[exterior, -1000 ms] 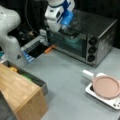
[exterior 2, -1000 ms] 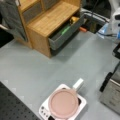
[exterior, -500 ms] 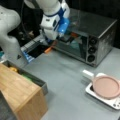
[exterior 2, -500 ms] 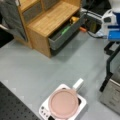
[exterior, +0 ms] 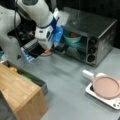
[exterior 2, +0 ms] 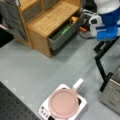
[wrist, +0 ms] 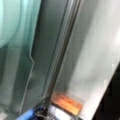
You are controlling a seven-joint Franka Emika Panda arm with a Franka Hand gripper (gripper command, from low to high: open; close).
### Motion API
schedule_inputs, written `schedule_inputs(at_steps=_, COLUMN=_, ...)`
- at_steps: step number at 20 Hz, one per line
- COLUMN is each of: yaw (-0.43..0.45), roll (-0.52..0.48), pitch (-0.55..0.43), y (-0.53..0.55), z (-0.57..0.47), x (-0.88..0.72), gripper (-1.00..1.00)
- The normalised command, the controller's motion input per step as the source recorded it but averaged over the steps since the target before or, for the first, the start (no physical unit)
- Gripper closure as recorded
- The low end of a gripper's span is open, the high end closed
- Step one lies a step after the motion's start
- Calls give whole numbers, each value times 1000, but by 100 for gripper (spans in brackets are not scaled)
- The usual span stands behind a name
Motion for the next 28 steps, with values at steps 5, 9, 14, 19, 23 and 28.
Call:
schedule_inputs(at_steps=5, yaw=-7, roll=123, pitch=-162, y=-113, z=-229, x=1, gripper=-100)
schedule_inputs(at_steps=9, yaw=20, roll=122, pitch=-121, y=-103, z=-180, x=65, gripper=-100)
schedule_inputs(at_steps=14, yaw=64, roll=159, pitch=-85, y=-251, z=-174, x=119, gripper=-100)
schedule_inputs(at_steps=19, yaw=84, roll=171, pitch=-50, y=-326, z=-154, x=140, gripper=-100)
schedule_inputs(at_steps=23, yaw=95, roll=128, pitch=-24, y=-283, z=-66, x=159, gripper=-100)
schedule_inputs(at_steps=28, yaw=118, roll=68, pitch=2, y=-204, z=44, x=174, gripper=-100)
